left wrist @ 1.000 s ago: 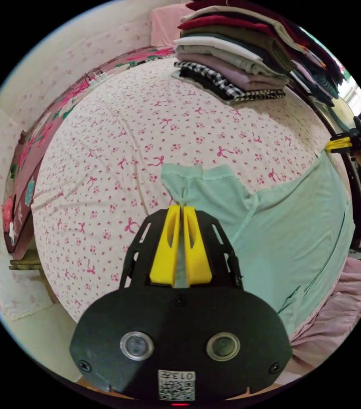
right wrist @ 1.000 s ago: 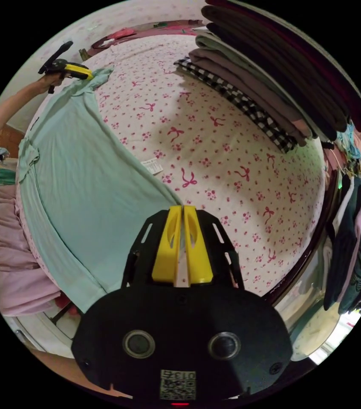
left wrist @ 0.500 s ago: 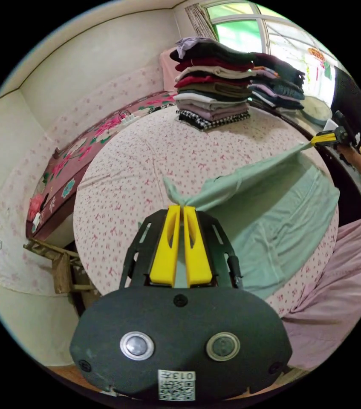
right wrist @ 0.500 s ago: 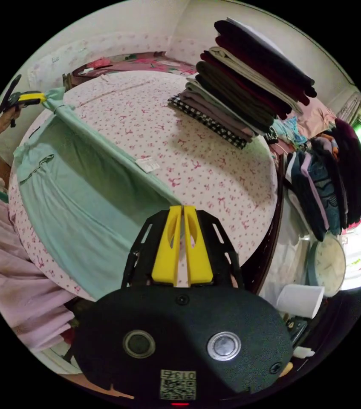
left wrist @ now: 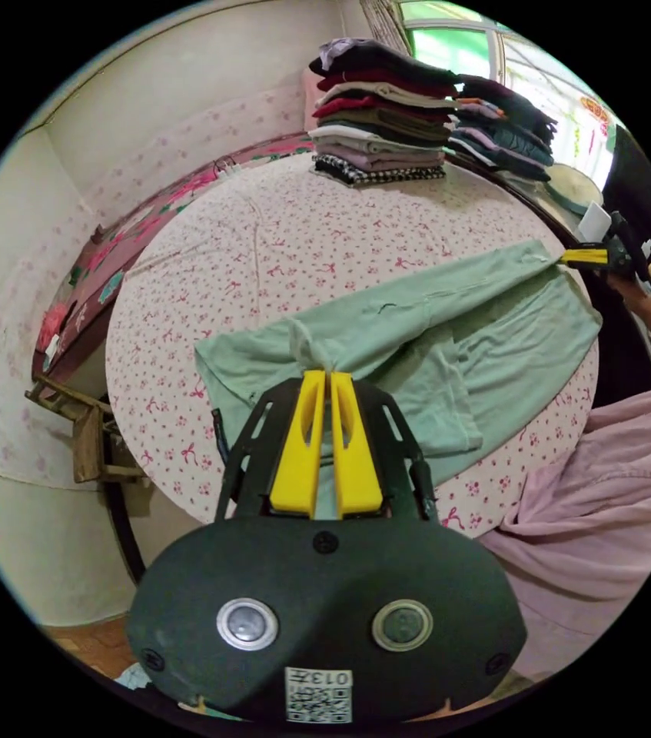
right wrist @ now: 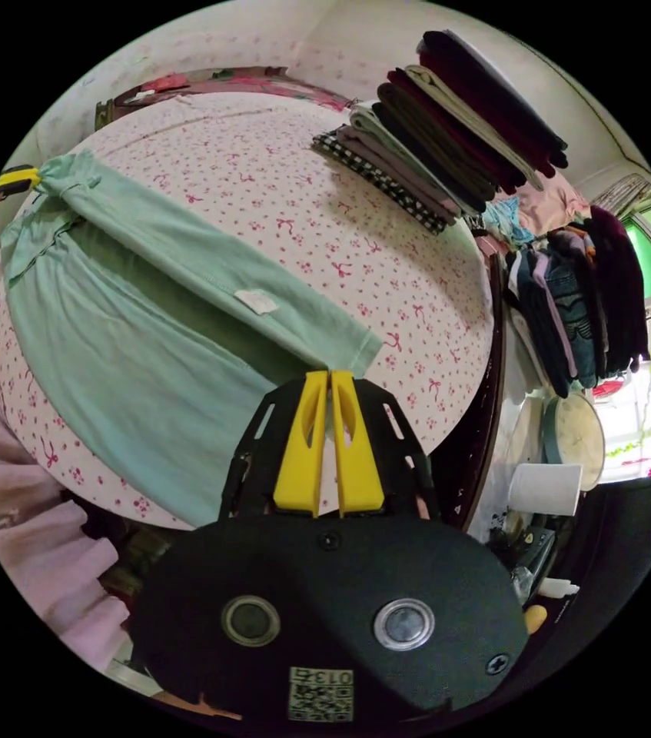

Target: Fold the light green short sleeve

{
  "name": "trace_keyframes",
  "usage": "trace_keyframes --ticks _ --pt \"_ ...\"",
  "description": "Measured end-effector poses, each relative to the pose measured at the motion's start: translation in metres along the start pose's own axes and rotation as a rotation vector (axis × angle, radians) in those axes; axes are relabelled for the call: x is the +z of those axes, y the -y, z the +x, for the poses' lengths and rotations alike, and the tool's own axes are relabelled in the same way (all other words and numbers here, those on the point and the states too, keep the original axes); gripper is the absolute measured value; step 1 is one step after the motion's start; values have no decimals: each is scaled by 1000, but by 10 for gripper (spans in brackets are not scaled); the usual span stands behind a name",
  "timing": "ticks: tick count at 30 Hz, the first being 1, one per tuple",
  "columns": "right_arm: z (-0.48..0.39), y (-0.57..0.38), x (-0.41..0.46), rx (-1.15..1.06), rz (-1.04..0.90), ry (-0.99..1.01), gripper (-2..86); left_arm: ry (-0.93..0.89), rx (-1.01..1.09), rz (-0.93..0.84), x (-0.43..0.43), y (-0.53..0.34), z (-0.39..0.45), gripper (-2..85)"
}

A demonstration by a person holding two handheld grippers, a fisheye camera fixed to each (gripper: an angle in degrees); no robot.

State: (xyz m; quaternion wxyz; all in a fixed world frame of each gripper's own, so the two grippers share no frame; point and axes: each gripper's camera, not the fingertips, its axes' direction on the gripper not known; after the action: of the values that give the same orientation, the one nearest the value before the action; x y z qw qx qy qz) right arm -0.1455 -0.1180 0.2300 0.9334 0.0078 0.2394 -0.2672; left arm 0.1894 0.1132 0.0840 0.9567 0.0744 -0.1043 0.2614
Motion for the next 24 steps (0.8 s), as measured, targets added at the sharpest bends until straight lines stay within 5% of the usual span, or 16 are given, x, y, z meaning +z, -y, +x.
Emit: trace_keyframes --ticks 4,11,18,24 --pt "-10 -14 20 3 -31 23 8 -35 -22 -85 23 -9 0 3" --pt "14 -26 -11 131 5 50 12 -125 -75 26 -27 -38 -34 -1" --pt "-49 70 -32 -50 235 473 22 -55 -232 17 -3 3 -80 -3" --pt "-141 171 -15 -294 178 697 54 -60 -151 -145 27 34 -89 -3"
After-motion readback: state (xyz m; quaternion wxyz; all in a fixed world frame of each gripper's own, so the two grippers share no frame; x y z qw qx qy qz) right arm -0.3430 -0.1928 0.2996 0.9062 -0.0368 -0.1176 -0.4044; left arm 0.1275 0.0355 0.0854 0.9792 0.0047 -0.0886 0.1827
